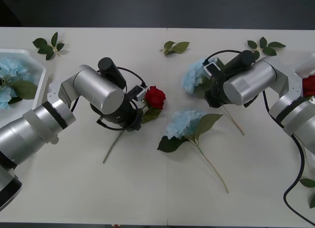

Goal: Put the red flowers into the right box and the blue flowers into the left box

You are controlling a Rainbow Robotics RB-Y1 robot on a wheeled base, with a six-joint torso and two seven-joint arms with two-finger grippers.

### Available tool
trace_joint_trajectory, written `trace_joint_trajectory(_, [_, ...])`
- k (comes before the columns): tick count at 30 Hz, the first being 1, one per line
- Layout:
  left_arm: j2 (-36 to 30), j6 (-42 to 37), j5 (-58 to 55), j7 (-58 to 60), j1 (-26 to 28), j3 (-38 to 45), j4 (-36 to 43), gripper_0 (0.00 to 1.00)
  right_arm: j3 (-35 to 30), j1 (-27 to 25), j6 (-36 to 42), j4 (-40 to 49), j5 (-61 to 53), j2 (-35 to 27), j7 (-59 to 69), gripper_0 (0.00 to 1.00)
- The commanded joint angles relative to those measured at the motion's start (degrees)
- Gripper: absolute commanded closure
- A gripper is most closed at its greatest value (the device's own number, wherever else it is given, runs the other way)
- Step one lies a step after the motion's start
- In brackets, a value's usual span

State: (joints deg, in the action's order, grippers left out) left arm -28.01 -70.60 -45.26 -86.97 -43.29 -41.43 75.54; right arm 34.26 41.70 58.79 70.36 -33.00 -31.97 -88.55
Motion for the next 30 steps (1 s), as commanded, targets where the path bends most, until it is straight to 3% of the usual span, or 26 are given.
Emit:
trace_joint_trajectory(1, [0.23, 0.46, 0.44, 1.54, -1.98, -0.14, 0.66, 0.99, -1.21, 1.9, -0.08, 0.74, -1.63, 0.51, -3.04, 1.0])
trace_joint_trajectory(6, [0.23, 0.55, 0.79, 1.89, -2.06, -0.41, 0.66, 1.0, -4.46, 1.9, -0.08, 1.0, -8.4, -2.3, -4.71, 1.0])
trace_joint_trajectory(15, [-0.47, 0.73, 1.05, 1.8, -2.33, 0.38, 2.5, 1.0, -10.26, 1.9, -0.34, 1.53, -30.99, -14.08, -19.65, 1.0])
trace_joint_trajectory(21, [-3.72, -0.24, 0.44, 1.36, -0.83, 3.72, 9.27, 1.0, -10.44, 0.49, -1.92, 1.53, -54.63, -23.04, -30.55, 1.0])
trace_joint_trajectory(30, [-5.3, -5.86, -1.5, -0.22, 5.41, 15.32, 20.87, 1.0, -10.44, -4.26, -3.59, 1.53, -84.69, -30.34, -44.7, 1.0])
